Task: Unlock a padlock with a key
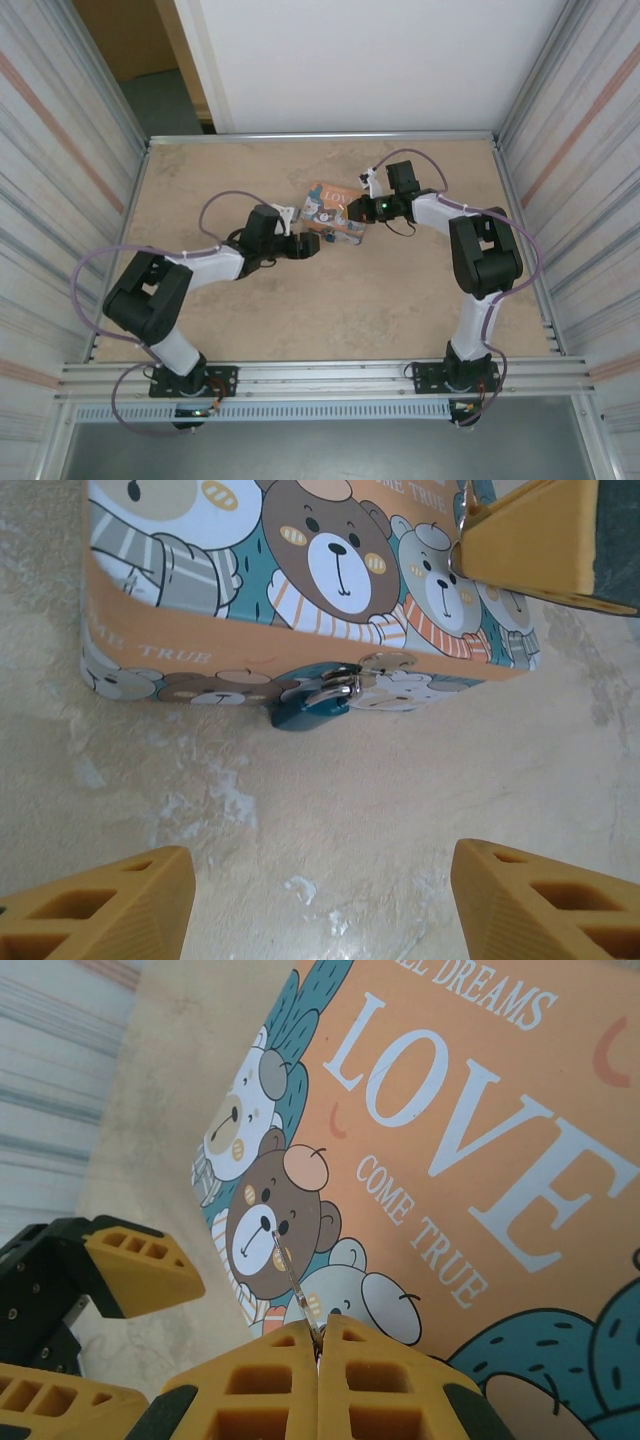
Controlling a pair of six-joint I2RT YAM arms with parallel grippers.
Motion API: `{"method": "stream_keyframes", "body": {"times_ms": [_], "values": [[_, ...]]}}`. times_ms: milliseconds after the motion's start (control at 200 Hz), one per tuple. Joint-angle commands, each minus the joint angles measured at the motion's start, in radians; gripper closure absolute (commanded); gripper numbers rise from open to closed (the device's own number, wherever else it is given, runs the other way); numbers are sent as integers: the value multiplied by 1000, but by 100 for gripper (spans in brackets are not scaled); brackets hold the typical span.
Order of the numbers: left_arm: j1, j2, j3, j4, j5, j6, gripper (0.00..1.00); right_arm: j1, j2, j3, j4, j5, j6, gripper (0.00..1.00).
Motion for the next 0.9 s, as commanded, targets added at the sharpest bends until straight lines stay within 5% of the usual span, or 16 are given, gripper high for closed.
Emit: {"method": "stream_keyframes", "body": {"times_ms": [0,897], "values": [[-7,36,40,39,35,11,31,-7,20,-18,0,-7,11,100],[-1,191,144,52,55,-2,37,53,28,-67,36,-4,43,100]]}}
